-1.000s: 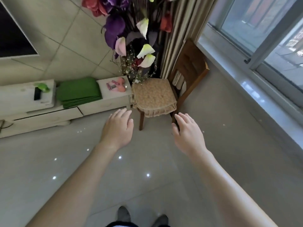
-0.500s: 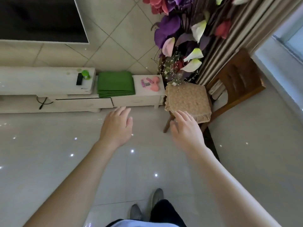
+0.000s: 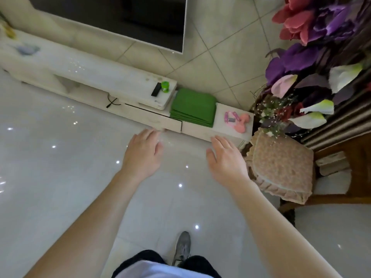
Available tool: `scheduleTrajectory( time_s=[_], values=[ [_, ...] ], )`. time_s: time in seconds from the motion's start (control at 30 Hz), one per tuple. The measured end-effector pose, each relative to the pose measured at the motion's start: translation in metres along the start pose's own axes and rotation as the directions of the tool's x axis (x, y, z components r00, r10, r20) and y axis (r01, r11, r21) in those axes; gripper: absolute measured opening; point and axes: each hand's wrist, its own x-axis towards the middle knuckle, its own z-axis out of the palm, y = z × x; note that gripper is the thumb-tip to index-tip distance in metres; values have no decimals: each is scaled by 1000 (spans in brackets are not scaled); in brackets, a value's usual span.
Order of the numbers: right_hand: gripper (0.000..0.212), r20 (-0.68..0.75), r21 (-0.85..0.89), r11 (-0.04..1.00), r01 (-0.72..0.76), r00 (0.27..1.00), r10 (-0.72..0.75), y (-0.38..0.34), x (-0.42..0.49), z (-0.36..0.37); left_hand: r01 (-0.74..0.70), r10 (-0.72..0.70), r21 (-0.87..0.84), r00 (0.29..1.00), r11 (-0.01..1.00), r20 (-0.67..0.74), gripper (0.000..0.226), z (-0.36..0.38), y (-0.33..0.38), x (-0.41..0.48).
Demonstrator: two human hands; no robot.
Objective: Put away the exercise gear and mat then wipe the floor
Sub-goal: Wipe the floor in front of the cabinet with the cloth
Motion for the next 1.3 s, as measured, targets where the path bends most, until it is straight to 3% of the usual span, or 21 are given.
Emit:
scheduleTrajectory(
  time_s=[0.4, 0.77, 0.97, 1.3],
  values=[
    [56, 173, -19, 981, 193, 967, -187, -88, 99, 65, 276, -275, -3, 960, 961, -59, 50, -31, -115, 7],
    [52, 237, -51, 976, 214, 952, -196, -200, 180, 123, 339, -337, 27, 940, 941, -56, 54, -76, -251, 36],
    [68, 215, -28, 970, 240, 949, -229, -250, 229, 142, 368, -367, 14, 929, 930, -47, 54, -93, -302, 66],
    [65, 182, 39, 968, 249, 950, -252, -311, 358, 179, 454, -453, 12, 890, 891, -58, 52, -116, -390, 151]
  ],
)
